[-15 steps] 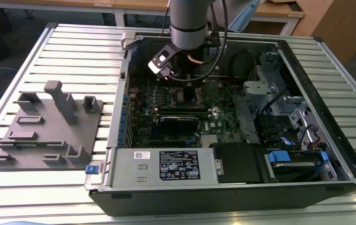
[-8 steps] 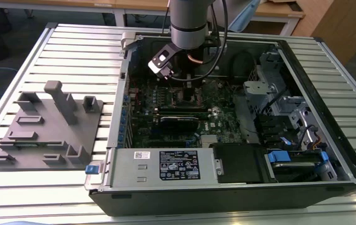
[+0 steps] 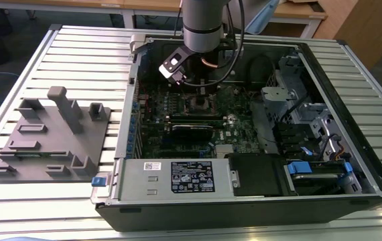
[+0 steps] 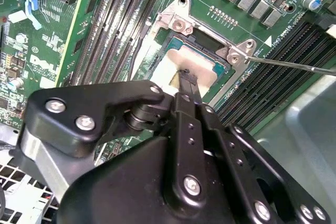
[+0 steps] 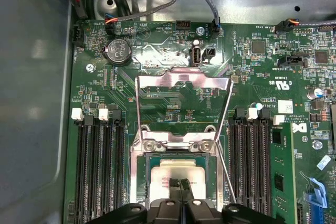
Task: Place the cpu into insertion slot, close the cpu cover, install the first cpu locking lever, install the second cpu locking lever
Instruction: 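Place the cpu into insertion slot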
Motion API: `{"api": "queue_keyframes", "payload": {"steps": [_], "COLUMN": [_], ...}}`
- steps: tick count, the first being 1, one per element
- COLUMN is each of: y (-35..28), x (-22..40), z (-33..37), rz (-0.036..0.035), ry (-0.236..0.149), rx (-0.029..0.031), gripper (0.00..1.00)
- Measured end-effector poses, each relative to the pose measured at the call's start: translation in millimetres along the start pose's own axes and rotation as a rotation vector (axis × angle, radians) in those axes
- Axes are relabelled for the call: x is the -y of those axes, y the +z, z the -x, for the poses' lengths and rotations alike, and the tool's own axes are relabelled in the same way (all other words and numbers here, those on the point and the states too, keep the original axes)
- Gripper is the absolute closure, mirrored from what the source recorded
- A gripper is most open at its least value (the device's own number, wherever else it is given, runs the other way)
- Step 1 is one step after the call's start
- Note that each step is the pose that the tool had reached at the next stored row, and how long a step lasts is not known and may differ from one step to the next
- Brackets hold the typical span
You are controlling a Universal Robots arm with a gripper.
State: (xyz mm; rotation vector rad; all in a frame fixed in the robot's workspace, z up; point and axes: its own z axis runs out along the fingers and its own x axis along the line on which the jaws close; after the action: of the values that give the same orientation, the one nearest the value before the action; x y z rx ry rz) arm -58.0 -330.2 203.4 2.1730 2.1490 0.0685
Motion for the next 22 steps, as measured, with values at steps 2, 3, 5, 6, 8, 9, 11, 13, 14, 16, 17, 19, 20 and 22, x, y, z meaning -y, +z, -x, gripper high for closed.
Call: {"api": "queue_keyframes", "payload": {"steps": [2,3,5,6,8,9,11,13,14,16,17,19,20,22], "y": [-0.2,-0.3,-0.5,-0.4,0.0,0.2,0.0,0.1,0.5,1.0,1.1,1.4,1.9,3.8], "x": [0.0,-0.1,-0.1,-0.1,-0.5,-0.6,-0.6,-0.8,-2.3,-6.8,-8.1,-8.4,-8.5,-8.4], "z": [0.0,0.0,0.0,0.0,0.0,0.0,0.0,0.0,-0.1,-0.1,-0.1,-0.1,-0.2,-0.2], "rz": [0.0,0.0001,-0.0001,-0.0056,-0.0422,-0.0549,-0.0568,-0.0574,-0.0577,-0.0583,-0.0583,-0.0584,-0.0584,-0.0584], "ry": [0.0,0.0,0.0,0.0,-0.001,-0.002,-0.002,-0.002,-0.002,-0.002,-0.002,-0.002,-0.001,-0.001], "rx": [0.0,-0.0001,0.0,-0.0001,0.0004,0.0005,0.0008,0.0007,0.0004,0.0004,0.0005,0.0006,0.0005,0.0006], "gripper": [0.89,0.89,0.89,0.89,0.89,0.89,0.89,0.89,0.89,0.89,0.89,0.89,0.89,0.89]}}
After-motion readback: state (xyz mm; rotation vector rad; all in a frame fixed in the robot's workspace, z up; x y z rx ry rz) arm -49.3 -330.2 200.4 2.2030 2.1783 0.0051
